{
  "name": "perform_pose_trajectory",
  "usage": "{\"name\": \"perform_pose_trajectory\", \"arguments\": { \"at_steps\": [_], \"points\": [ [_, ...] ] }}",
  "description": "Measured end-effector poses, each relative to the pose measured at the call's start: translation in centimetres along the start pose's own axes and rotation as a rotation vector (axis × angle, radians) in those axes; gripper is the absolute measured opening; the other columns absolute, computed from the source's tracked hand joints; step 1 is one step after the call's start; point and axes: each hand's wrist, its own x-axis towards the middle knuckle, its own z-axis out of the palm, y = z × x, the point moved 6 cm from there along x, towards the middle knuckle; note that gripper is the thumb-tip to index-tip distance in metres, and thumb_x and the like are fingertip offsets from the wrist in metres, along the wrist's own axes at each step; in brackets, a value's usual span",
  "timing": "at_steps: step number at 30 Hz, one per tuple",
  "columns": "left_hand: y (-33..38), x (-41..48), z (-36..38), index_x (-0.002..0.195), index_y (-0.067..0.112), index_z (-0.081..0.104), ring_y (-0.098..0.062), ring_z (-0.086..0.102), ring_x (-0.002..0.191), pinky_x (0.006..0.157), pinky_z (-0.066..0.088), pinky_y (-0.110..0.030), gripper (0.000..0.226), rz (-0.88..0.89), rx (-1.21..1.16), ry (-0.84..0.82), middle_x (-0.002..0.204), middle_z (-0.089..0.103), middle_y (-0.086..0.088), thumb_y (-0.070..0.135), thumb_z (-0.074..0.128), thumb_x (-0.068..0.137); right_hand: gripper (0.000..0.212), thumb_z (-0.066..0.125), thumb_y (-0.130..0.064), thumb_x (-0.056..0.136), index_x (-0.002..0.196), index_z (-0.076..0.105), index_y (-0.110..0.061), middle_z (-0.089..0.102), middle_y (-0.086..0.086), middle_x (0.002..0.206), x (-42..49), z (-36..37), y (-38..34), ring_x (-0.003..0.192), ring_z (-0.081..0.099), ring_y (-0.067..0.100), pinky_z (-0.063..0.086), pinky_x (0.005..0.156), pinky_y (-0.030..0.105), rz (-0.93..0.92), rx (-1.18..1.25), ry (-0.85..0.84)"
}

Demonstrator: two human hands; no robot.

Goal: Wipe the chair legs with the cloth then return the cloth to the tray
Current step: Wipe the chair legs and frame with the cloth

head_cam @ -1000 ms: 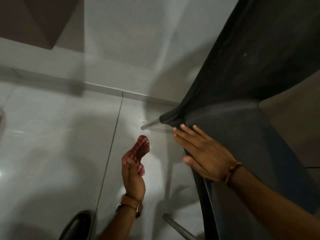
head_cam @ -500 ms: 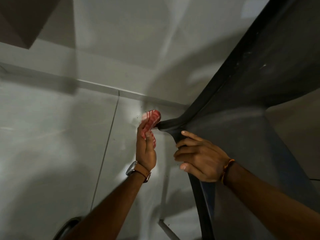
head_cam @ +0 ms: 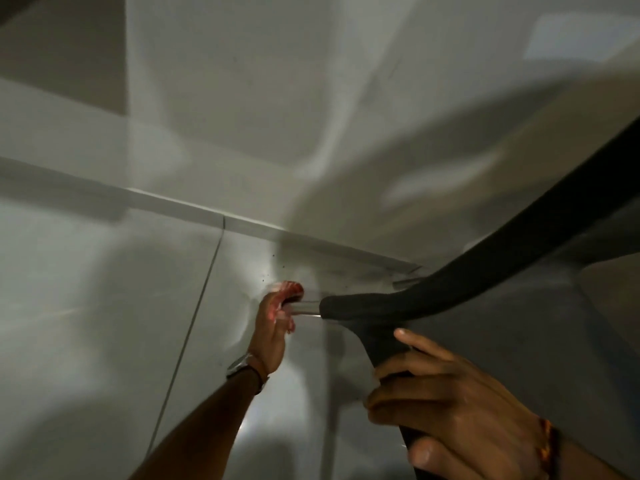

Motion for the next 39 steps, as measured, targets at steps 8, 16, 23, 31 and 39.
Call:
{"name": "perform_pose_trajectory", "arguments": {
  "at_steps": [8, 16, 23, 31, 39],
  "points": [
    [5.9, -2.6, 1.4, 0.135, 0.012, 0.057, -0.002, 0.064, 0.096, 0.071, 0.047, -0.018, 0.088, 0.085, -0.073, -0.015, 0.129, 0.067, -0.007, 0.084, 0.042, 0.088, 0.067, 0.017, -0.052, 0.11, 0.118, 0.078, -0.026, 0.075, -0.015, 0.121, -0.1, -0.6, -0.7, 0.134, 0.058, 0.01, 0.018, 0.131, 0.042, 0.054, 0.051, -0.011],
    [11.5, -6.9, 5.2, 0.146, 0.035, 0.05, -0.026, 0.064, 0.123, 0.098, 0.056, -0.037, 0.047, 0.338, -0.157, 0.023, 0.148, 0.054, -0.02, 0.06, 0.041, 0.107, 0.05, 0.038, -0.045, 0.104, 0.119, 0.079, -0.022, 0.076, -0.01, 0.122, 0.2, -0.8, -1.1, 0.132, 0.06, 0.016, 0.021, 0.13, 0.047, 0.076, 0.05, -0.043],
    [-1.4, 2.0, -0.5, 0.135, -0.009, 0.062, 0.0, 0.053, 0.064, 0.057, 0.041, -0.021, 0.048, -0.118, -0.057, -0.087, 0.133, 0.064, -0.039, 0.021, 0.031, 0.112, 0.046, 0.042, -0.039, 0.101, 0.118, 0.078, -0.015, 0.076, -0.005, 0.123, 0.2, -0.4, -0.9, 0.129, 0.062, 0.022, 0.017, 0.131, 0.045, 0.073, 0.03, -0.016],
    [-0.3, 2.0, 0.6, 0.127, 0.006, 0.074, -0.04, 0.065, 0.115, 0.083, 0.043, -0.034, 0.04, -0.355, -0.081, 0.126, 0.133, 0.073, -0.021, 0.005, 0.039, 0.107, 0.073, 0.017, -0.05, 0.111, 0.118, 0.079, -0.013, 0.077, -0.001, 0.124, 0.4, -0.8, -0.9, 0.129, 0.063, 0.024, 0.019, 0.13, 0.046, 0.113, 0.066, -0.006],
    [11.7, -8.8, 6.9, 0.148, 0.014, 0.048, -0.003, 0.061, 0.117, 0.097, 0.051, -0.014, 0.067, 0.198, -0.23, 0.199, 0.143, 0.052, -0.015, 0.065, 0.037, 0.106, 0.073, 0.013, -0.053, 0.11, 0.124, 0.077, -0.021, 0.075, -0.009, 0.128, 0.1, -0.3, -0.6, 0.137, 0.056, 0.014, 0.014, 0.132, 0.041, 0.109, 0.073, -0.05]
  ]
}}
